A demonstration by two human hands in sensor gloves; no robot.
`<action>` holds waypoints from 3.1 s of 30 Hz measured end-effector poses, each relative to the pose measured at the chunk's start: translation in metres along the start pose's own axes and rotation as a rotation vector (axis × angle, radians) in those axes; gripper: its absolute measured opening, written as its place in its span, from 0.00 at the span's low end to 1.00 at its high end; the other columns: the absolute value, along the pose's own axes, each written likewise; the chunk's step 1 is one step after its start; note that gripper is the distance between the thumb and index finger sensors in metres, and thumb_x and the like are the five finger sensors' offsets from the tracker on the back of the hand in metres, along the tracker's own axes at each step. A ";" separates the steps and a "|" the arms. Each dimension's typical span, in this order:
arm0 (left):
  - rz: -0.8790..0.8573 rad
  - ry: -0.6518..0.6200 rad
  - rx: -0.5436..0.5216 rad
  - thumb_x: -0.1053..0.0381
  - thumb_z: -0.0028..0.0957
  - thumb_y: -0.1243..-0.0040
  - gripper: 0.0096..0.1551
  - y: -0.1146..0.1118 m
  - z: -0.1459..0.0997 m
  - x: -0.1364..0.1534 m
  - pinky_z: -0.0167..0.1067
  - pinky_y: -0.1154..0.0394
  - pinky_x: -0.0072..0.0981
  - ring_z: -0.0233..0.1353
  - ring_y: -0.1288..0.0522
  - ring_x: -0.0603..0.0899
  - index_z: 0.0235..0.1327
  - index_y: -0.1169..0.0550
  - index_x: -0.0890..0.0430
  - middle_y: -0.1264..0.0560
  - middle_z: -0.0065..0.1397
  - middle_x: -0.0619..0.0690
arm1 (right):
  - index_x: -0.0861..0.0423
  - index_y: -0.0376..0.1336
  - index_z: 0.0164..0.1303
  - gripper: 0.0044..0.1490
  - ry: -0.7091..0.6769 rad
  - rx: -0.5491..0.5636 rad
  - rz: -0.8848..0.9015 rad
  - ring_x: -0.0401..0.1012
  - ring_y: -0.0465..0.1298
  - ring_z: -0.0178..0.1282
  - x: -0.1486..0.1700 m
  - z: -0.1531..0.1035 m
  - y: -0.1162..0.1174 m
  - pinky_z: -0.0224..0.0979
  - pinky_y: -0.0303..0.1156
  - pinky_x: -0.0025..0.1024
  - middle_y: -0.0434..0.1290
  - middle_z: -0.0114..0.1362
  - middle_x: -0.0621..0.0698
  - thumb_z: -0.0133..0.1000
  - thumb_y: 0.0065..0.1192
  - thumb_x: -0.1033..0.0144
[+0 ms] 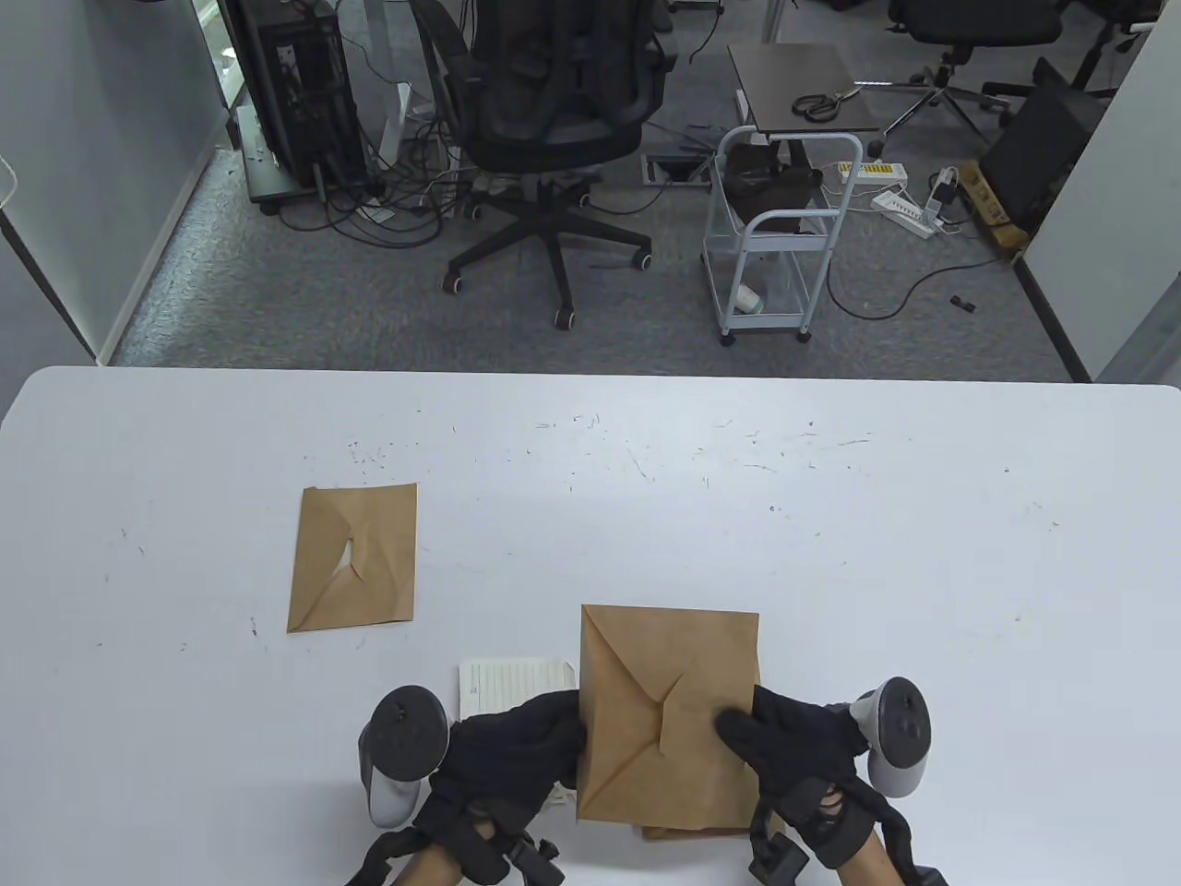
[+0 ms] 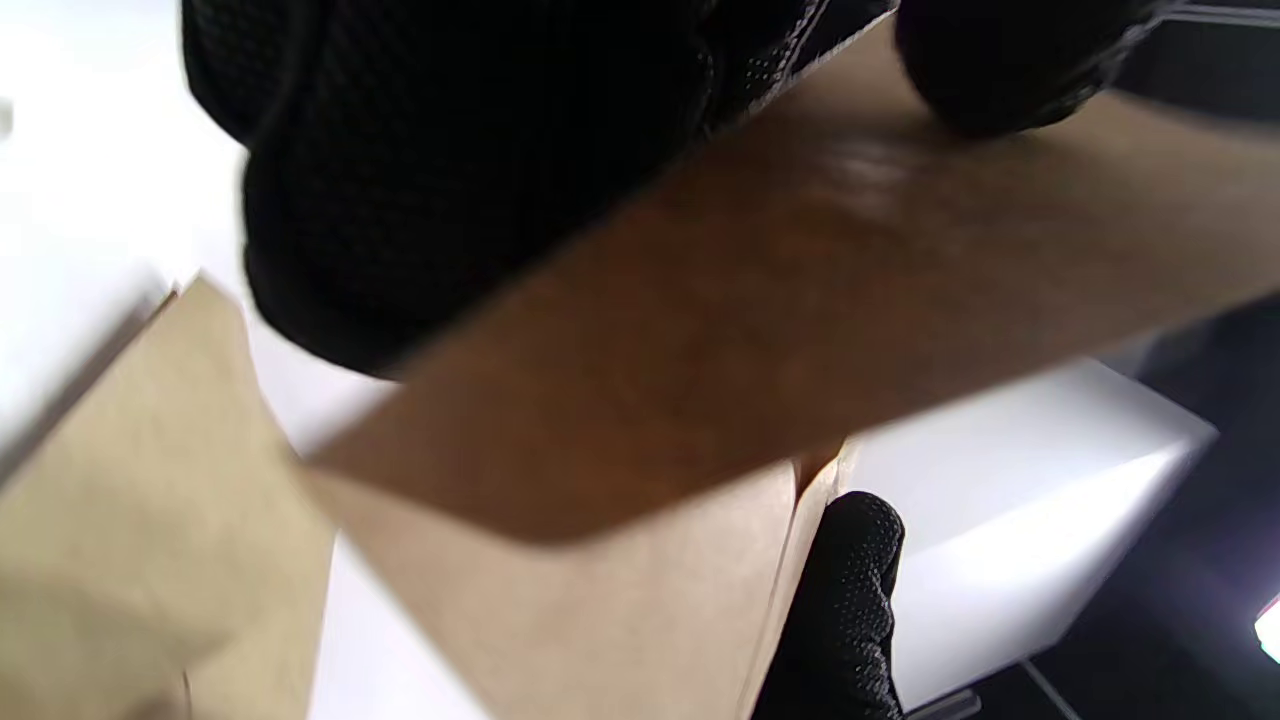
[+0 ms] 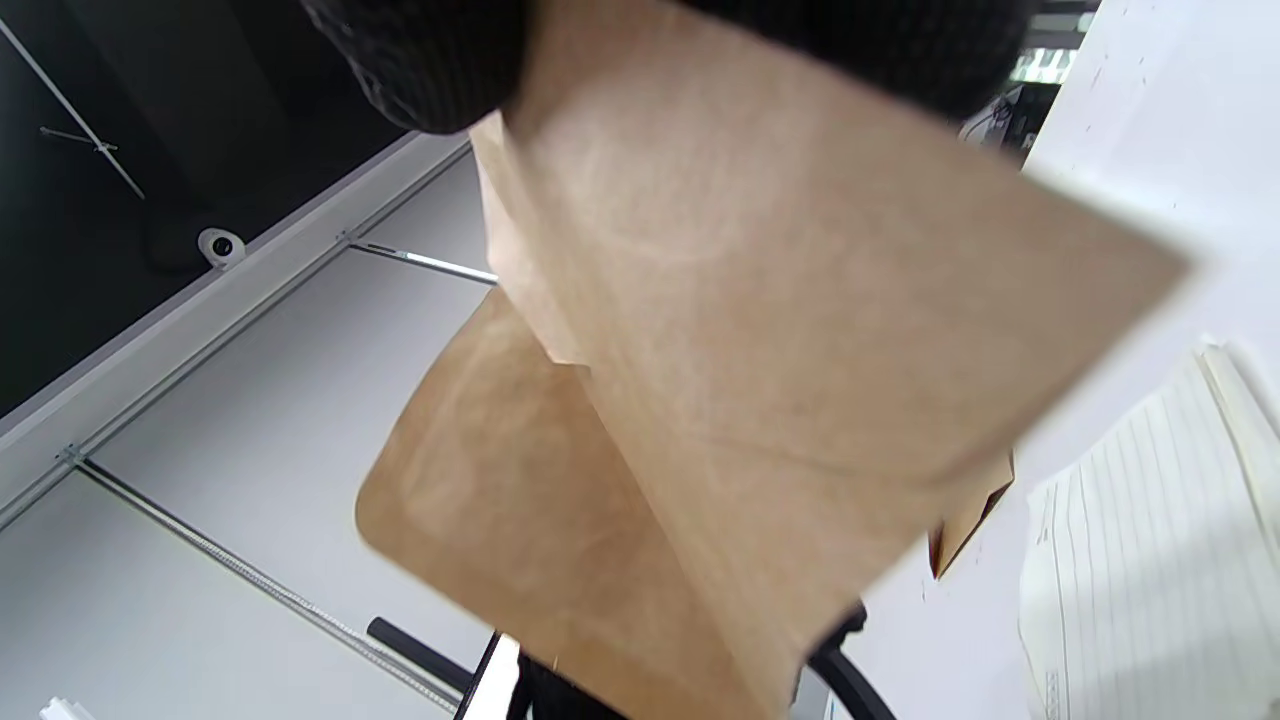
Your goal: Pull paper from envelopes and stack
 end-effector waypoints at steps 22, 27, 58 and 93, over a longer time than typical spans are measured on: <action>0.943 0.384 0.015 0.47 0.39 0.33 0.25 -0.081 0.061 0.021 0.34 0.15 0.42 0.09 0.13 0.50 0.25 0.09 0.69 0.07 0.16 0.53 | 0.72 0.74 0.38 0.25 0.914 -0.082 -0.767 0.30 0.82 0.08 0.035 -0.031 -0.033 0.18 0.82 0.30 0.85 0.23 0.55 0.52 0.64 0.62; 1.141 0.462 0.103 0.45 0.39 0.33 0.25 -0.105 0.071 0.036 0.34 0.15 0.41 0.08 0.14 0.50 0.23 0.09 0.68 0.07 0.14 0.53 | 0.70 0.75 0.33 0.25 1.057 -0.132 -0.900 0.30 0.81 0.05 0.060 -0.034 -0.031 0.17 0.82 0.30 0.86 0.20 0.55 0.51 0.67 0.59; 1.398 0.196 -0.252 0.36 0.38 0.37 0.33 -0.018 0.033 -0.062 0.34 0.15 0.41 0.07 0.14 0.51 0.21 0.08 0.65 0.07 0.13 0.53 | 0.68 0.73 0.33 0.32 1.120 0.045 -1.104 0.32 0.81 0.09 0.029 -0.040 -0.051 0.25 0.82 0.34 0.84 0.21 0.50 0.47 0.67 0.47; 1.224 0.928 0.042 0.22 0.33 0.46 0.65 0.207 0.078 0.141 0.74 0.45 0.70 0.82 0.48 0.70 0.76 0.45 0.59 0.49 0.83 0.60 | 0.69 0.72 0.40 0.33 1.045 0.022 -0.920 0.36 0.82 0.14 0.038 -0.041 -0.059 0.30 0.81 0.40 0.84 0.27 0.56 0.51 0.61 0.49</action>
Point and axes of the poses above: the tracker on the back of each hand, its own x axis roughly to the little-finger side, its own z axis roughly from the wrist to the fingertips, y = z × x, the point moved 4 cm from there along z, roughly from the wrist to the fingertips
